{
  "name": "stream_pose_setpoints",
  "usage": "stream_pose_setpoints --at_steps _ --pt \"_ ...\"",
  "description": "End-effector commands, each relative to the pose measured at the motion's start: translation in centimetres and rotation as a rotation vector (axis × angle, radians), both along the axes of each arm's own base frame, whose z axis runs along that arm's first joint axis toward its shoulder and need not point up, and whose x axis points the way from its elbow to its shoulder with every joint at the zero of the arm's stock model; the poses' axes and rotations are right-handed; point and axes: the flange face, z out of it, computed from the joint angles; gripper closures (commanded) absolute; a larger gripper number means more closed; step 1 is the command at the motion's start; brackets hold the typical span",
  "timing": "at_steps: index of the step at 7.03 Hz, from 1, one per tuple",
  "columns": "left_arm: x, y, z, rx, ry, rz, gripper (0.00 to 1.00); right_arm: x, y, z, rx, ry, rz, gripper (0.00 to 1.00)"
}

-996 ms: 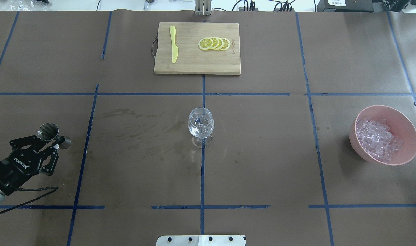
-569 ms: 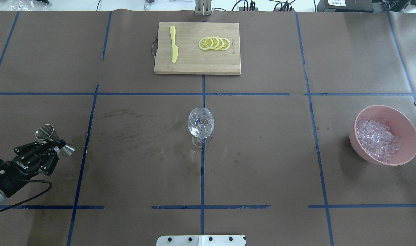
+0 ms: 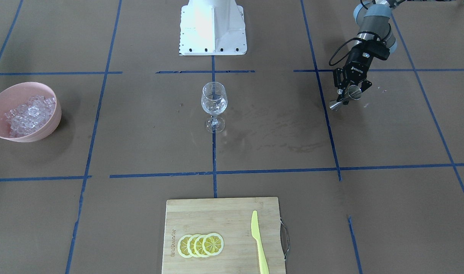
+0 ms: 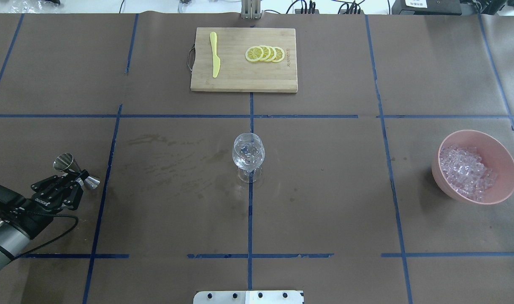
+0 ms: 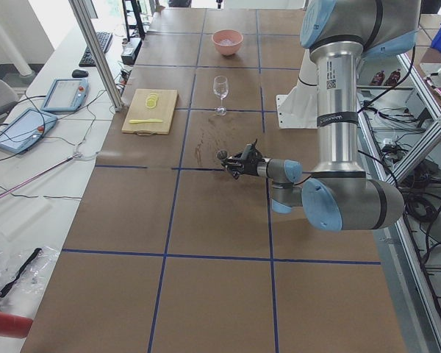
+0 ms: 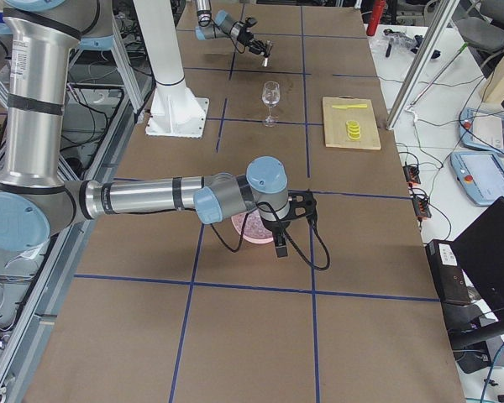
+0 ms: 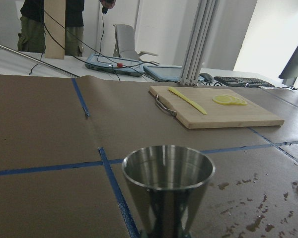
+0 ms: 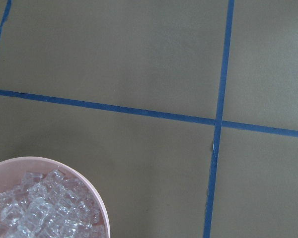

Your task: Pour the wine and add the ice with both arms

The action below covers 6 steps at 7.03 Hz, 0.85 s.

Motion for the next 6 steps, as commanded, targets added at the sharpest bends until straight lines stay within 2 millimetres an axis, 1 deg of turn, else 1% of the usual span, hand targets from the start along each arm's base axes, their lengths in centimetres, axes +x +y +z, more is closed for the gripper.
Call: stream_pose_setpoints --at_steps 1,3,6 --pt "0.37 -0.32 0.94 0.003 -0.032 -0.064 1.0 0.05 0.0 0.0 0.001 0.001 0.001 0.0" --pt "0.4 -0.33 1.1 0.032 -0.087 -0.074 1.0 0.05 0.01 0.02 0.0 0.001 0.001 0.0" --pt "0.7 -0.02 1.31 0.033 -0.095 -0.066 1.0 0.06 0.0 0.1 0.0 0.003 0.001 0.0"
